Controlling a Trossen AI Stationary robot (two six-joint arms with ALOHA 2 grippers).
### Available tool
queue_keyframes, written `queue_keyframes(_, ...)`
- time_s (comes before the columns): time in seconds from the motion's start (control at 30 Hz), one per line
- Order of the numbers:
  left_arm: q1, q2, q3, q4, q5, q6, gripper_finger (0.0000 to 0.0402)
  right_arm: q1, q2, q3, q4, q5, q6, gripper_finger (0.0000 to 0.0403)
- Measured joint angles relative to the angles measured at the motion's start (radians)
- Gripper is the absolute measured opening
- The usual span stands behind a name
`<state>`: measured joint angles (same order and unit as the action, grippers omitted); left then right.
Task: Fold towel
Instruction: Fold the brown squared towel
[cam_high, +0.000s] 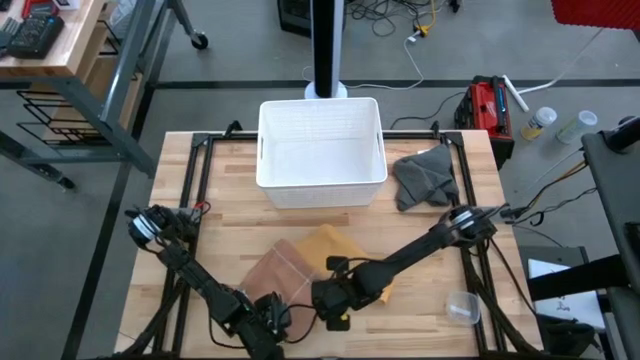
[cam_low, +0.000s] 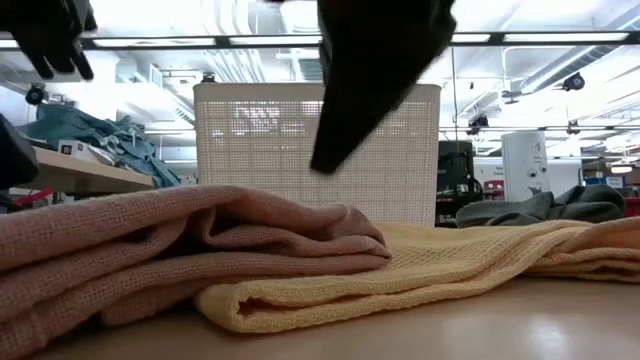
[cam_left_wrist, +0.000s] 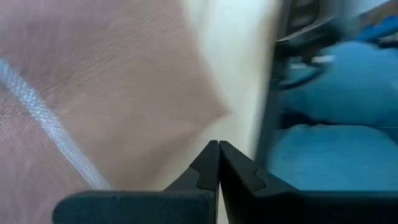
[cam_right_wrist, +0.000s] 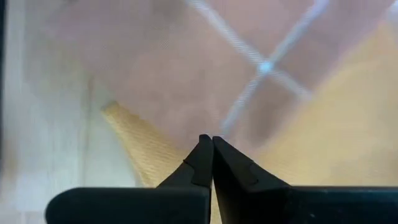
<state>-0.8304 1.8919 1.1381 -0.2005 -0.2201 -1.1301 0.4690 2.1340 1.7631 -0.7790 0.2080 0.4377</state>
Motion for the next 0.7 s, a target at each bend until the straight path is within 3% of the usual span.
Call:
queue_keyframes(0.07, -0.012, -0.035, 0.002, -0.014, -0.008, -0.002, 0.0, -0.007, -0.018, -0.01, 0.015, 0.046, -0.005, 0.0002)
queue_keyframes(0.17, -0.027, -0.081, 0.002, -0.179, -0.067, -0.044, 0.0, -0.039, -0.025, -0.013, 0.063, 0.069, -0.039, 0.0002)
queue_keyframes(0.37, -0.046, -0.106, -0.013, -0.537, -0.129, -0.178, 0.0, -0.104, 0.042, -0.025, 0.327, -0.009, -0.094, 0.0001)
queue_keyframes(0.5, -0.046, -0.105, -0.073, -0.496, -0.129, -0.189, 0.0, -0.143, 0.114, -0.025, 0.484, -0.031, -0.096, 0.0)
queue_keyframes(0.7, -0.058, -0.113, -0.142, -0.427, -0.099, -0.277, 0.0, -0.198, 0.148, -0.027, 0.405, 0.052, -0.033, 0.0)
